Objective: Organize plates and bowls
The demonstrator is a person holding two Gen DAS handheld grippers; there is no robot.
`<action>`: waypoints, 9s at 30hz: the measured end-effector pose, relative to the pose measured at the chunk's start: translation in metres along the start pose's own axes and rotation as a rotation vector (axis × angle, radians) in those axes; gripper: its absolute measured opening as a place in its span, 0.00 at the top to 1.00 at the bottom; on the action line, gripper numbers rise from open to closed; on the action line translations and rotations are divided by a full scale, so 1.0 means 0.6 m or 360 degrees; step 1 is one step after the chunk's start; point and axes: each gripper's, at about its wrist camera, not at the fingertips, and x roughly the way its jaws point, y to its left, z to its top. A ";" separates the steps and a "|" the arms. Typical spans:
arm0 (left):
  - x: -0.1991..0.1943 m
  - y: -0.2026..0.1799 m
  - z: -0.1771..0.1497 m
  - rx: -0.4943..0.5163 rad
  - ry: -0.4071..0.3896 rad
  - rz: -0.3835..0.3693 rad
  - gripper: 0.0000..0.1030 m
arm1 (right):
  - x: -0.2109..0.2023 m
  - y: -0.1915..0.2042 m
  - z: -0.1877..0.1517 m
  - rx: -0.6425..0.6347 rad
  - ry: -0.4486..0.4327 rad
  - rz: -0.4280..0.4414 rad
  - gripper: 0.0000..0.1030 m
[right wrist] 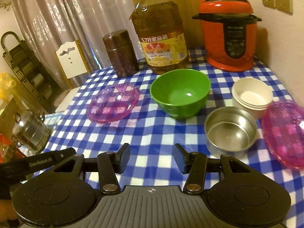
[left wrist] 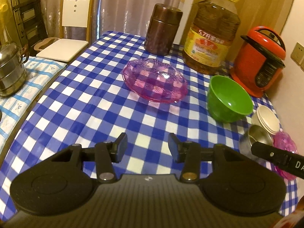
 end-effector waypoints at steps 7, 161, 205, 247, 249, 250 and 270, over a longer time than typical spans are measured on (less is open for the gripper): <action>0.055 0.023 0.028 -0.0027 -0.0005 0.0015 0.58 | 0.062 0.017 0.029 0.0026 -0.0003 0.0039 0.51; -0.101 -0.393 -0.161 0.0391 0.0119 -0.0573 0.89 | -0.292 -0.308 -0.132 0.0788 -0.0282 -0.0291 0.88; 0.121 -0.561 -0.130 0.0381 0.0252 -0.0598 0.87 | -0.140 -0.496 -0.049 0.0728 -0.0308 -0.0504 0.88; 0.103 -0.552 -0.162 0.0626 0.0120 -0.0548 0.78 | -0.135 -0.500 -0.077 0.0661 -0.0340 -0.0536 0.76; 0.105 -0.553 -0.164 0.0629 0.0123 -0.0546 0.78 | -0.134 -0.501 -0.079 0.0671 -0.0332 -0.0532 0.76; 0.105 -0.553 -0.165 0.0629 0.0127 -0.0553 0.78 | -0.134 -0.502 -0.079 0.0673 -0.0332 -0.0532 0.76; 0.060 -0.521 -0.172 0.0554 0.0145 -0.0595 0.78 | -0.154 -0.477 -0.087 0.0681 -0.0291 -0.0522 0.75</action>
